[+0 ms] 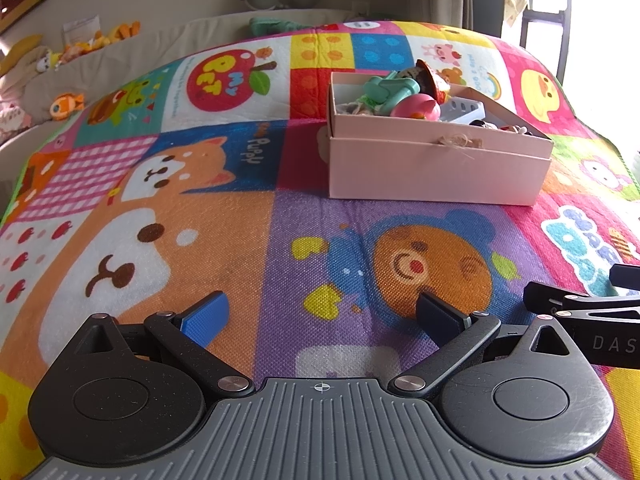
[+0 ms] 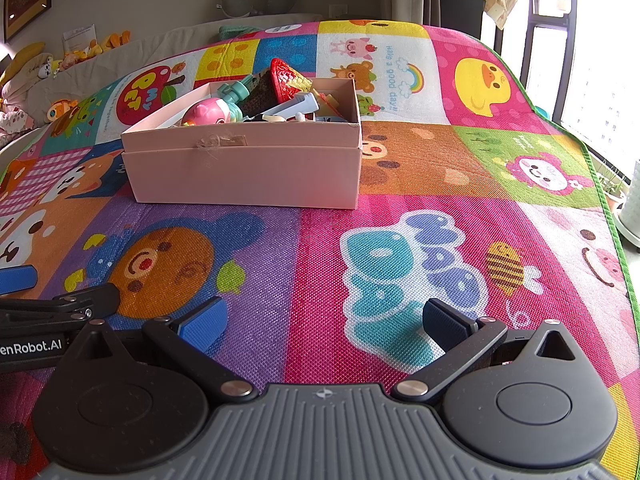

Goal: Organize objects

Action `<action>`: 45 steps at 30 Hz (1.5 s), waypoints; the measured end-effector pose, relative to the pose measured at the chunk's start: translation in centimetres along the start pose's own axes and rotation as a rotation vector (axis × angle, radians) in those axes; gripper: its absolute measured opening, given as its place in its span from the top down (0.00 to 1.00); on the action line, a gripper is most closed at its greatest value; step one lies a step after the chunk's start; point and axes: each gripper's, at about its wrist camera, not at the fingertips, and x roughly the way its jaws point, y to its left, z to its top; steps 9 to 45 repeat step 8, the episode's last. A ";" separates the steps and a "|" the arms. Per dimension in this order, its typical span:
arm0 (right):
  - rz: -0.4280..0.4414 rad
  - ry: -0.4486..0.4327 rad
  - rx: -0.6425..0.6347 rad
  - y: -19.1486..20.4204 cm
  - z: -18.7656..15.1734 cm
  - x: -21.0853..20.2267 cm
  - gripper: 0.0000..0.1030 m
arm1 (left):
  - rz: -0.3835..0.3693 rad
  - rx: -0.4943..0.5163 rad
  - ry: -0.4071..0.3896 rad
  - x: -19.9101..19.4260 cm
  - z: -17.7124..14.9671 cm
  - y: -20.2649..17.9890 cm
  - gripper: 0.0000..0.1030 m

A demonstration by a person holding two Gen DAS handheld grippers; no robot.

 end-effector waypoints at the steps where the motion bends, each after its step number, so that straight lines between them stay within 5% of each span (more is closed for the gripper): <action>1: 0.000 0.000 0.000 0.0 0.0 0.0 0.00 | 0.001 -0.003 0.001 0.0 0.0 0.0 0.00; 45: 0.000 0.000 0.000 0.0 0.0 0.0 0.00 | -0.004 -0.012 -0.002 0.0 0.0 0.0 0.01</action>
